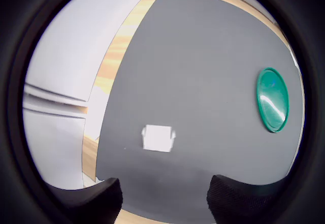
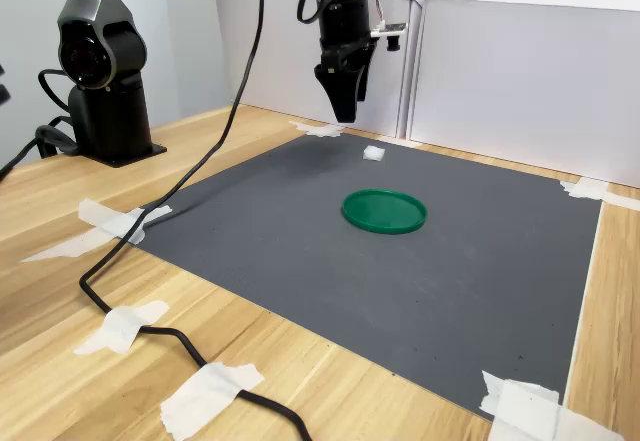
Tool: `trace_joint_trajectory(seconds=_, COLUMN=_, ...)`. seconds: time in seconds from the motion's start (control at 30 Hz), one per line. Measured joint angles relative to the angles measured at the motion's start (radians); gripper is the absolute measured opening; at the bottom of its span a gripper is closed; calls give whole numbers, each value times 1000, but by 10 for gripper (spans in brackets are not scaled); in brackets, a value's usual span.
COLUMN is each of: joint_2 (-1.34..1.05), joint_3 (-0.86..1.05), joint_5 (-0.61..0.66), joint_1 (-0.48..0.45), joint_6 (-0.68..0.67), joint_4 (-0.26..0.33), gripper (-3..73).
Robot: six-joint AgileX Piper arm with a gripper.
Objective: Grasp a white terminal and put it on the green lid.
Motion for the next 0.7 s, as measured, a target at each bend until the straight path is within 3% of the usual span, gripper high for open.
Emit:
trace_joint_trajectory(seconds=0.33, joint_2=134, joint_3=-121, joint_5=-1, joint_1=29, joint_6=38, joint_4=-10, gripper=685)
trace_joint_trajectory(seconds=0.7, joint_2=217, joint_3=-126, joint_5=4, joint_1=29, joint_6=67, joint_4=-40, gripper=684)
